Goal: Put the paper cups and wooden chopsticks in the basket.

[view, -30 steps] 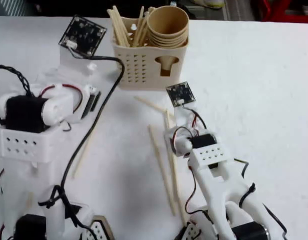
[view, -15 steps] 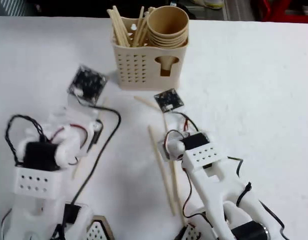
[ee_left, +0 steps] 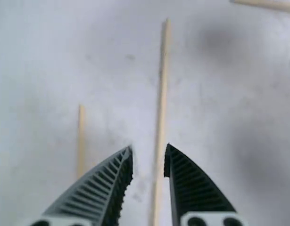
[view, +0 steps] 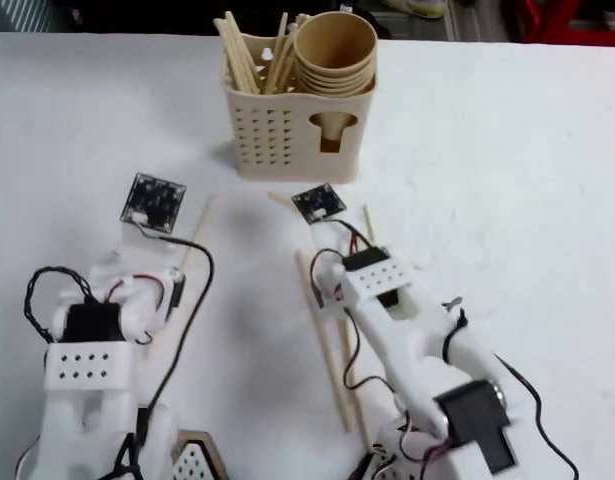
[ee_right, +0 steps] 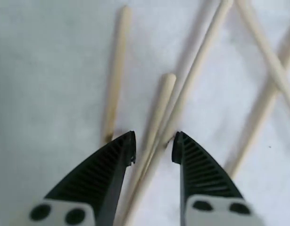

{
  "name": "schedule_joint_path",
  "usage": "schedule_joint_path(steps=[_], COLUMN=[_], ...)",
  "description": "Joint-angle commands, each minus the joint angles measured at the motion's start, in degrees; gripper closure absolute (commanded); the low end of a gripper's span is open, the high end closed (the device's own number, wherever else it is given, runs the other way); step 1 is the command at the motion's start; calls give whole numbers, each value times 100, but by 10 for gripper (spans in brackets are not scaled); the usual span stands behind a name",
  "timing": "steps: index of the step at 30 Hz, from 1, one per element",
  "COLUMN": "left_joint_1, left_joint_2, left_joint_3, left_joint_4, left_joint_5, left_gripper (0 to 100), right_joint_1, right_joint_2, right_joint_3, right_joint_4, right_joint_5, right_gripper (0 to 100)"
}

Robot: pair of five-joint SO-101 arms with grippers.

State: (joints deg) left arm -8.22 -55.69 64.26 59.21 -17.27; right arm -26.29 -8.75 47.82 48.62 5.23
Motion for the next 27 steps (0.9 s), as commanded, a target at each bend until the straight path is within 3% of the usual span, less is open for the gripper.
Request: schedule_joint_path(steps=[1,6,10,16,27], left_joint_1=[-57,-136,-356,-391,-391], left_joint_2=[-171,-171,-171,-171,-171], left_joint_3=[281,659,853,949,1020], left_joint_4=[-448,-782,-1037,-1116,-1143], left_joint_5=[-35,-35,-246,-316,-325], left_gripper=[872,872,873,874,876], right_joint_1=[57,101,101,119,514], right_joint_2=[259,813,998,980,-646], right_joint_3=[-360,-607,-756,-782,-782], right_joint_4=[-66,-57,-13,312,1174], right_joint_5=[-18,0,35,35,0], right_gripper=[865,871,985,980,981])
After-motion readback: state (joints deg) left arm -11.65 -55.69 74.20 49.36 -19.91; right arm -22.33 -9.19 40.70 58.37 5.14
